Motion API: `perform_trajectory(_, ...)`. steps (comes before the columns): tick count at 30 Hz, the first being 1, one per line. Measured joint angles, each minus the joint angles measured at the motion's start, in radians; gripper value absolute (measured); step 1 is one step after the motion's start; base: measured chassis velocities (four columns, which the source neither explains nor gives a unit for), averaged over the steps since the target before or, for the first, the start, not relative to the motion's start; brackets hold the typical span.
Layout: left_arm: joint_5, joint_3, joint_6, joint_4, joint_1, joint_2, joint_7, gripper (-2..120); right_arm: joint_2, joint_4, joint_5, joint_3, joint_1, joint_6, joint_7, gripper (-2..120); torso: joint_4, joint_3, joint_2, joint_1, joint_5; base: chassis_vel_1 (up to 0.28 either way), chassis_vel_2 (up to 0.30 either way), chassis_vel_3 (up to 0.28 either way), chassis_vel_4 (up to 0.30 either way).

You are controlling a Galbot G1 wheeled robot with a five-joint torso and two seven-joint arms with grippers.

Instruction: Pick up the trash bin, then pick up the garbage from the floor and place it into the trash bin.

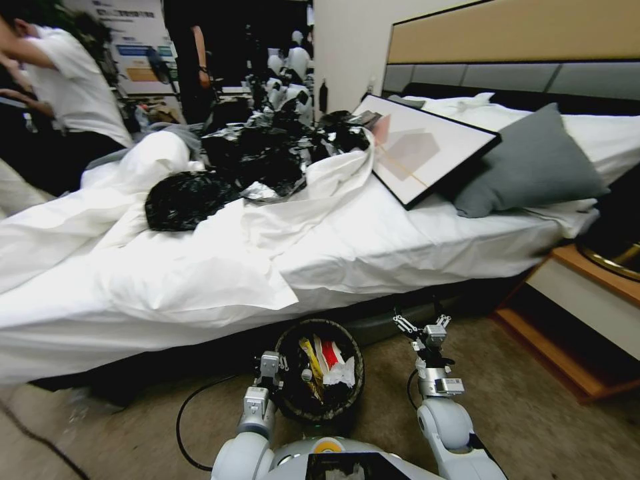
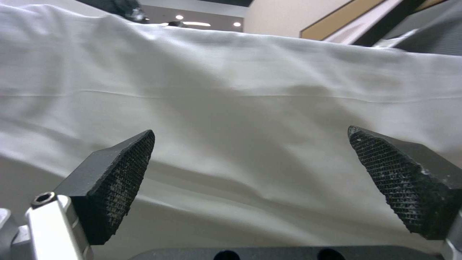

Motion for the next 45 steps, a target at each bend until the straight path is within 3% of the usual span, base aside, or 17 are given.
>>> perform_trajectory(13, 0.004, 0.000, 0.000, -0.002, 0.003, 0.001, 0.002, 1, 0.008, 0.007, -0.014, -0.011, -0.013, 0.004, 0.000, 100, 0.0001, 0.000, 0.000, 0.000, 0.0001, 0.130, 0.132, 0.129, 0.128)
perform_trajectory(34, 0.005, -0.001, -0.003, -0.002, 0.003, -0.001, 0.005, 1, 0.021, 0.007, -0.030, -0.030, -0.024, 0.017, 0.003, 100, -0.0016, 0.000, 0.000, 0.000, -0.0003, 0.120, 0.116, 0.113, 0.123)
perform_trajectory(37, 0.005, -0.001, -0.003, -0.001, 0.003, -0.001, 0.006, 1, 0.021, 0.008, -0.030, -0.029, -0.022, 0.017, 0.003, 100, 0.0000, 0.000, 0.000, 0.000, 0.0000, 0.114, 0.098, 0.114, 0.121)
perform_trajectory(45, 0.004, -0.001, -0.002, -0.001, 0.003, -0.001, 0.007, 1, 0.021, 0.008, -0.030, -0.030, -0.017, 0.013, 0.002, 100, 0.0001, 0.000, 0.000, 0.000, 0.0000, 0.124, 0.110, 0.128, 0.131)
